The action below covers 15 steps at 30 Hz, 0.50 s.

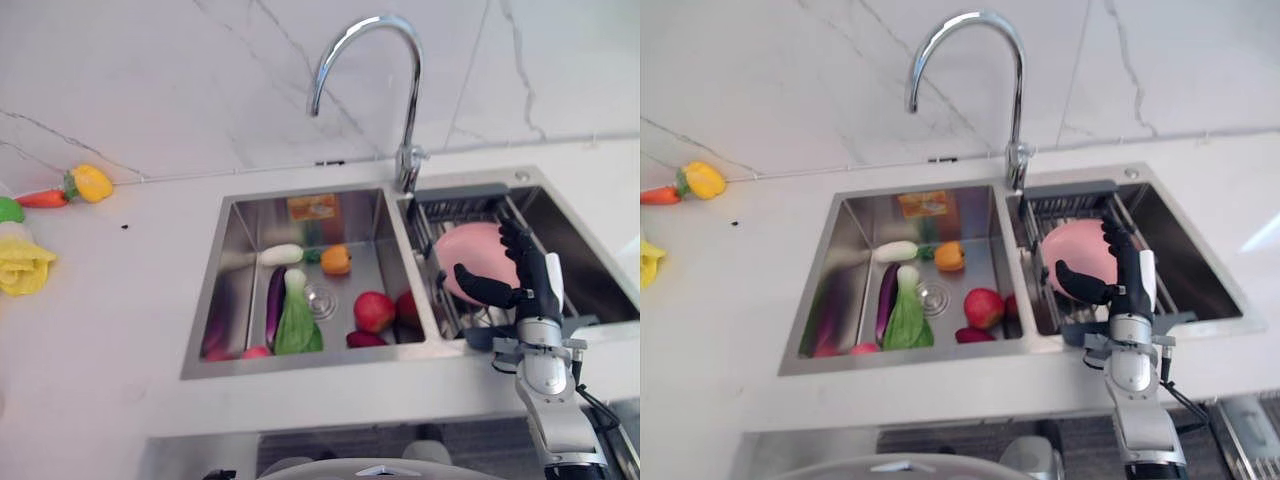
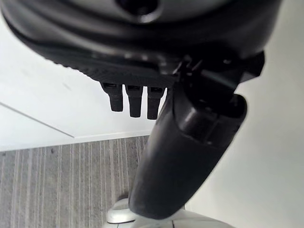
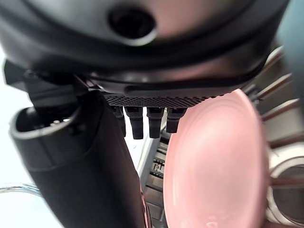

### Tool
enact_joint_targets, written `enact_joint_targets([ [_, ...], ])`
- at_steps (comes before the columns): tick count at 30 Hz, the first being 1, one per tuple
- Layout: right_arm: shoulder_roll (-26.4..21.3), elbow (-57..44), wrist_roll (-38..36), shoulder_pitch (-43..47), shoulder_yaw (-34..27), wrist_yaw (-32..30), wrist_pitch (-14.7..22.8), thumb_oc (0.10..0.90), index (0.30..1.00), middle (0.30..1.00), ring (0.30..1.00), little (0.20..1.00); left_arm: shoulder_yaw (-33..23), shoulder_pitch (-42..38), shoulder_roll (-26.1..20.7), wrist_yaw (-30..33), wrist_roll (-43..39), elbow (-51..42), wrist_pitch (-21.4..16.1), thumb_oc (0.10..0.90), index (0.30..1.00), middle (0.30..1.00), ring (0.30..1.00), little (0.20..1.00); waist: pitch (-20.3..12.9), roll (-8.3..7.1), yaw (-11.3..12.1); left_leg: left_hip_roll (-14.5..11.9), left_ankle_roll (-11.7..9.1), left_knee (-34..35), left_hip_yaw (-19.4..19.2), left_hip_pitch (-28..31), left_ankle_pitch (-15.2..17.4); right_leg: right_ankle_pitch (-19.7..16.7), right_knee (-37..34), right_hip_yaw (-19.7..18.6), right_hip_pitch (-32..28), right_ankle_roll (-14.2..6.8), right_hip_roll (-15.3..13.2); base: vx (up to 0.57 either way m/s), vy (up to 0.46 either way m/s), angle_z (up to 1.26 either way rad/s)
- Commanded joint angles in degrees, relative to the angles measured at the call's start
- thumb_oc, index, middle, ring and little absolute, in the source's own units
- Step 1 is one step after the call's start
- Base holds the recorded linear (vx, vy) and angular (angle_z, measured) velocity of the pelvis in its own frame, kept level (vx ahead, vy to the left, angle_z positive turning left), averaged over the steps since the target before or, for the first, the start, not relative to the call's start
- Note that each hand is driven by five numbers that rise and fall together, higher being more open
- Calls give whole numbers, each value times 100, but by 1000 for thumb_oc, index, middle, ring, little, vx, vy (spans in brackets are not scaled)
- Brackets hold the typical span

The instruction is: Place the dishes in the dishwasher.

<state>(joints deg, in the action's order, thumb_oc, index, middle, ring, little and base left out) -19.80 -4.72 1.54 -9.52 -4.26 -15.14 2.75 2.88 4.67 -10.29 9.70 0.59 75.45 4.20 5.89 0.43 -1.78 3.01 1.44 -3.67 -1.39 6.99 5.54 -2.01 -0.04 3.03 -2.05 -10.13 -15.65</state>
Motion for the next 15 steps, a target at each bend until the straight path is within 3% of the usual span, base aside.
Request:
enact_joint_targets([
  [1, -296, -583, -147, 554, -508, -53, 513, 800, 900, 900, 900, 900, -69, -92, -49, 72, -35, 92, 12, 800, 900, 900, 900, 900, -202, 147, 22, -787, -373, -296, -20, -8, 632, 460, 531, 94, 289, -105, 283, 47, -182, -13],
  [4, -462, -657, -248, 569, -468, 120, 536, 800, 900, 900, 900, 900, 50, -131, 44, 5, -21, 135, 19, 800, 900, 900, 900, 900, -299, 184, 25, -1122, -547, -7, 38, 61, 365, 611, 354, 208, 127, 55, 594, 58, -262, -13],
  [13, -730, -701, -300, 551, -493, 346, 579, 800, 900, 900, 900, 900, 302, -298, 111, -96, 113, 47, 10, 800, 900, 900, 900, 900, -361, 257, -82, -1343, -690, 430, 81, 165, 72, 720, 126, 381, -87, 174, 823, 8, -86, 2],
  [15, -1005, -649, -96, 532, -533, 512, 529, 800, 900, 900, 900, 900, 390, -366, 118, -195, 269, 1, -20, 800, 900, 900, 900, 900, -382, 284, -112, -1340, -704, 597, 32, 215, 4, 670, -53, 436, -175, 158, 833, 0, 0, 0],
])
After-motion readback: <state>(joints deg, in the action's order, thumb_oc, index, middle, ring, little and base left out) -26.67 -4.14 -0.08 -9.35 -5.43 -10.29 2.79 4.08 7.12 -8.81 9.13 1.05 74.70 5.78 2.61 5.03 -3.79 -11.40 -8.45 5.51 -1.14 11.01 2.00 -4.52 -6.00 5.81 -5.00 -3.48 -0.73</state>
